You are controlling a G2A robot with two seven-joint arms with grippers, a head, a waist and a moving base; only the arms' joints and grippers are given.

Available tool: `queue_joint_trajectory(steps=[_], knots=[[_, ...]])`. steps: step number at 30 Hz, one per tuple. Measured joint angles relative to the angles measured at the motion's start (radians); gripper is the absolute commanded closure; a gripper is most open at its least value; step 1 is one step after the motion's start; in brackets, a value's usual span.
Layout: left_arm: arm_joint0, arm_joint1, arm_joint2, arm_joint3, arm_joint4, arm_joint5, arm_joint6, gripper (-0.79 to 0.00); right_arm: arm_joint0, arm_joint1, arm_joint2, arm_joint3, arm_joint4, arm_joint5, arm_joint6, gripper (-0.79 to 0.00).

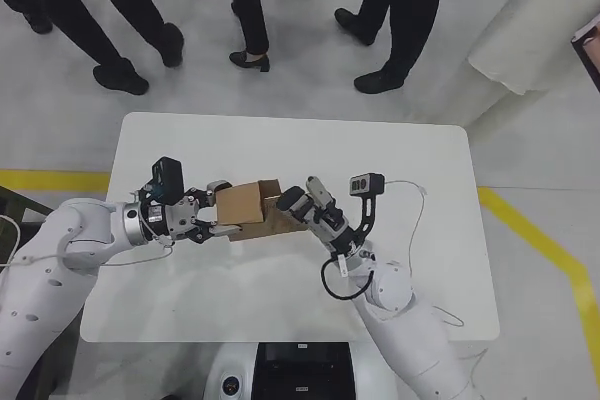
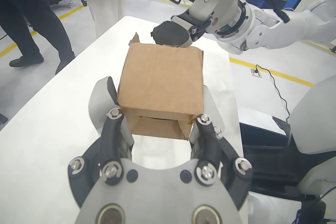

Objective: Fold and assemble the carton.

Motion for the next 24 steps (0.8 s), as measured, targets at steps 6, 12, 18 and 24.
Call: queue_joint_trajectory(steps=[6,12,18,24], knots=[[0.000,0.009,0.010,-0.014,-0.037,0.000,-0.025,-0.329,0.026,0.000,0.018,0.052,-0.008,-0.047,-0.022,-0.785],[0.002,0.017,0.028,-0.033,-0.062,0.000,-0.049,-0.326,0.060,-0.005,0.002,0.124,0.007,-0.083,-0.018,-0.785],[-0.002,0.024,0.040,-0.040,-0.086,0.000,-0.063,-0.326,0.090,-0.007,-0.020,0.159,0.055,-0.072,0.055,-0.785],[-0.019,0.027,0.043,-0.028,-0.085,0.000,-0.061,-0.323,0.073,0.000,-0.010,0.129,0.099,-0.047,0.106,-0.785]])
